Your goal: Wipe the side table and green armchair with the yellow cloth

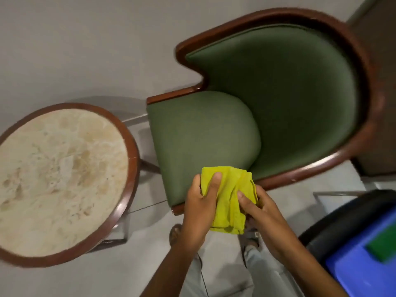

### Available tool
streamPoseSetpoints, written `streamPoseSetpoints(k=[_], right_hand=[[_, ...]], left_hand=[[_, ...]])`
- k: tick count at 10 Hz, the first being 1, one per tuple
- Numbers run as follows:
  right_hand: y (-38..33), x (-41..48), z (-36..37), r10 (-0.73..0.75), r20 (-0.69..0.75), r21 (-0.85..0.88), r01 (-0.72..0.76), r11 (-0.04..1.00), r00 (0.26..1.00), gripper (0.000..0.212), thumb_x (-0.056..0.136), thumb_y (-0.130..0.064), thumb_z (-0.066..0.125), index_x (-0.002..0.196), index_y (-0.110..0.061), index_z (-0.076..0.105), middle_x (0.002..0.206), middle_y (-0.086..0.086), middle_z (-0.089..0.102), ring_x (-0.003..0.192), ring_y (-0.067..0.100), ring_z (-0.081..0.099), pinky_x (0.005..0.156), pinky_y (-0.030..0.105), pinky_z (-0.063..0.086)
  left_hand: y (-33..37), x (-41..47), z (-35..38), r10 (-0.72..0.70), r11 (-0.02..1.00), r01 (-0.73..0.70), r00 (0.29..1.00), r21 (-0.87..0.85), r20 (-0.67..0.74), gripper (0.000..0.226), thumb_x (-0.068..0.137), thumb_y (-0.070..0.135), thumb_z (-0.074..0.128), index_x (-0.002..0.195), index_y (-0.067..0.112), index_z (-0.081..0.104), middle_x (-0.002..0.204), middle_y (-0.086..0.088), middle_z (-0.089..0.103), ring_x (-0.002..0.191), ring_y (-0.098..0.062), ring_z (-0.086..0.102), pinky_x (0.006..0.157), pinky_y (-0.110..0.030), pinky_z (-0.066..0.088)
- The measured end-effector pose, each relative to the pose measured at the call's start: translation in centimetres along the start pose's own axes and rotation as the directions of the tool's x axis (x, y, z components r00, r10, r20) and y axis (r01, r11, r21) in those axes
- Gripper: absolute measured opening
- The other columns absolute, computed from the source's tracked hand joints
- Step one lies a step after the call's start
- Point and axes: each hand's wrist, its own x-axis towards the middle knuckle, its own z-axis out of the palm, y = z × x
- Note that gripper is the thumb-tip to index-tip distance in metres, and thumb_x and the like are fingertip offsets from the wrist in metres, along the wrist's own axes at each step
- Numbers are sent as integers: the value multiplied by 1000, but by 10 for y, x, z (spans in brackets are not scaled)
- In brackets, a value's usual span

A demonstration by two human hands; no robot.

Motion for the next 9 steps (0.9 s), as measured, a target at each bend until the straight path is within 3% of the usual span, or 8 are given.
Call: streamPoseSetpoints(k=[1,2,3,4,6,7,8,9], right_hand=[[0,-26,-34,27,-47,147,-20,989,999,74,57,-63,82,118,-31,58,115,1,73,104,23,71,84,45,59],[7,-53,-91,-16,-182,123,39,992,983,67,63,-42,87,119,-43,50,104,-2,75,92,15,74,69,33,60],[34,-85,-168,-156,-439,-54,148,988,885,58,79,-3,75,113,-37,43,89,-12,72,73,0,70,59,17,53],[79,-118,-245,-188,-638,-283,0,959,746,30,85,-11,70,98,-27,49,92,-13,61,69,1,56,64,20,45],[197,-143,-339,38,-814,-203,-345,917,580,15,92,-7,60,107,-10,61,103,21,63,97,38,60,85,45,48],[238,-143,-360,91,-783,-259,-456,852,615,27,96,-9,53,122,-8,59,116,24,58,110,40,55,93,41,43],[252,-142,-369,244,-680,-475,-669,572,691,41,98,-25,44,139,-32,49,147,13,36,135,31,38,109,40,29],[230,-139,-370,75,-709,-653,-693,306,701,37,95,-29,42,130,-32,54,145,10,39,134,29,38,102,41,33]], left_hand=[[-1,-24,36,119,982,-123,992,142,41,15,87,44,66,88,30,62,81,16,72,78,4,66,68,-11,47],[-3,-54,89,139,982,-144,989,119,51,34,84,34,72,114,34,55,102,17,68,94,-2,67,82,-19,51],[-26,-99,151,50,998,-54,980,14,192,47,83,17,76,114,33,45,102,-2,66,84,-13,68,74,-27,56],[-75,-142,221,109,913,-252,908,321,404,27,83,14,70,101,26,55,106,-1,62,85,-8,66,78,-33,57],[-185,-180,343,-204,501,-583,639,640,742,44,96,17,41,139,15,50,162,-12,20,143,-23,37,110,-32,35],[-224,-179,371,-305,226,-778,515,586,801,43,100,21,36,136,3,49,164,-22,11,151,-36,16,121,-42,18],[-233,-172,371,-397,-9,-925,352,380,848,40,96,15,43,127,-5,58,165,-24,3,153,-40,-5,124,-48,-3],[-200,-161,360,-223,-158,-943,324,294,919,29,72,33,66,95,20,79,147,-4,55,142,-28,44,116,-37,35]])
